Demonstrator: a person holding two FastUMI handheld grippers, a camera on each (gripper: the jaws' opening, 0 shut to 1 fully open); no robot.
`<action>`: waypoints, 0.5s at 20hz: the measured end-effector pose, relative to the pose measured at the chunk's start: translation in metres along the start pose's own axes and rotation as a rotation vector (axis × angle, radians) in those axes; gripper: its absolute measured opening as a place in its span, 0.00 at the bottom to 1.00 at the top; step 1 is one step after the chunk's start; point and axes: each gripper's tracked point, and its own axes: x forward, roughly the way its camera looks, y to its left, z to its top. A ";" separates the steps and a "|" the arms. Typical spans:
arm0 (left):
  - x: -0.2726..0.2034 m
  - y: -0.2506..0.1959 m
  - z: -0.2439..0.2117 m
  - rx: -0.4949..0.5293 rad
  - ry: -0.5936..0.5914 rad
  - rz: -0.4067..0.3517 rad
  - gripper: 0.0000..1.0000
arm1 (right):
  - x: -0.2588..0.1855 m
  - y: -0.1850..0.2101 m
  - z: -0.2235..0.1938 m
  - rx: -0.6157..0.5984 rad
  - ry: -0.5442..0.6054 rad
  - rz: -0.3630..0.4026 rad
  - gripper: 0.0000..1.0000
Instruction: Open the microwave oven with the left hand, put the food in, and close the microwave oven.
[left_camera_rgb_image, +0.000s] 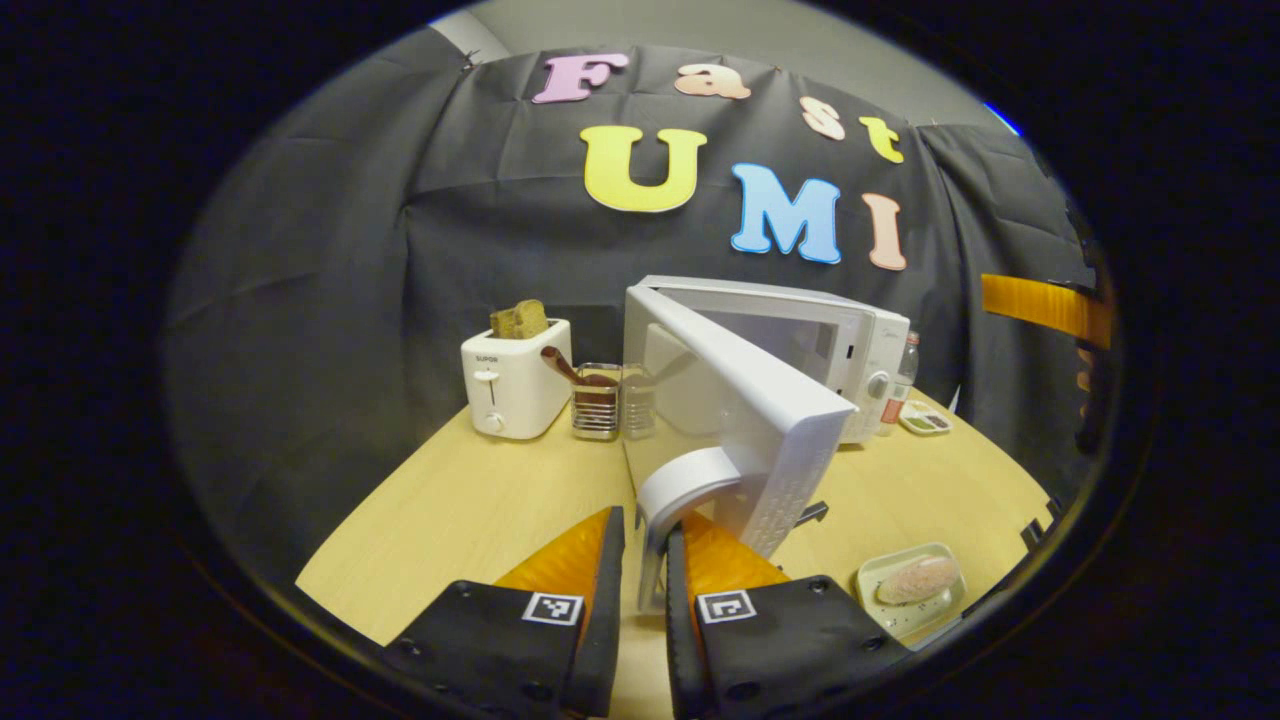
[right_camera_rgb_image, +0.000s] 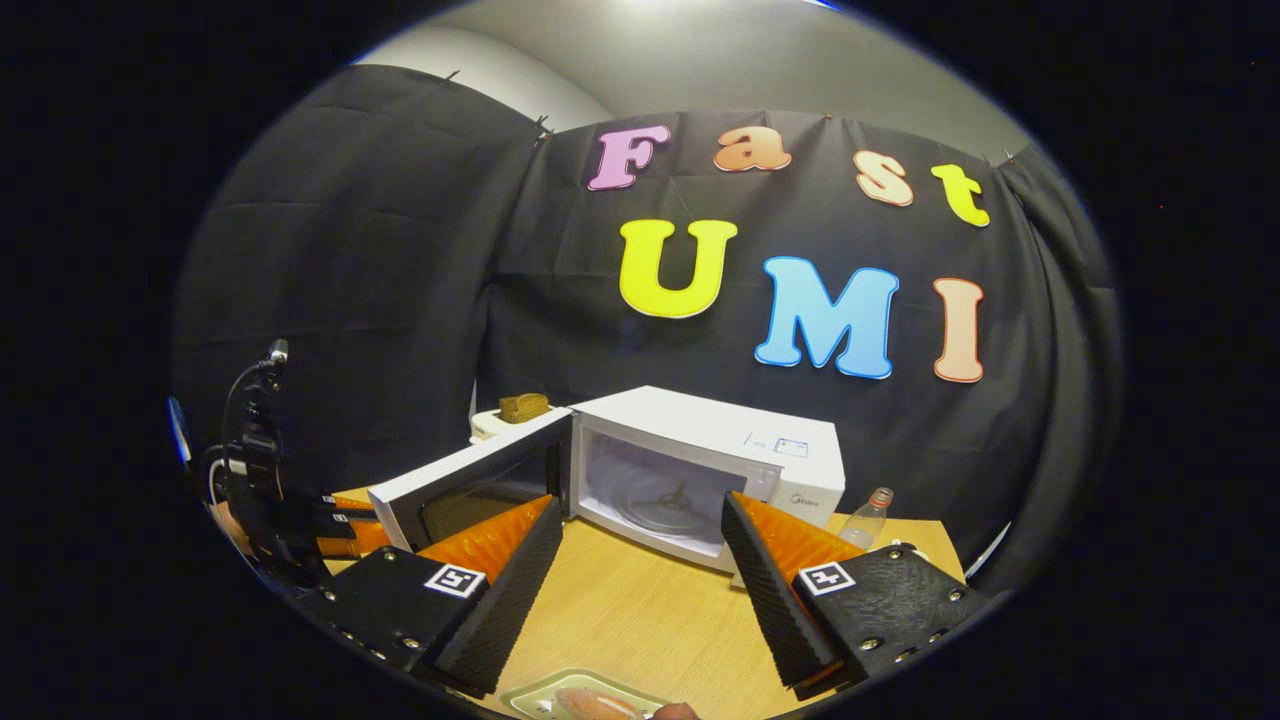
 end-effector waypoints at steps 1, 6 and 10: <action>-0.002 0.006 0.000 0.003 -0.003 0.007 0.28 | 0.003 0.011 -0.010 0.004 0.038 0.044 0.98; -0.021 0.035 -0.008 0.031 -0.014 0.086 0.75 | 0.004 0.021 -0.062 -0.096 0.244 0.160 0.98; -0.053 0.040 -0.006 0.034 -0.030 0.173 1.00 | 0.000 0.030 -0.116 -0.151 0.417 0.313 0.98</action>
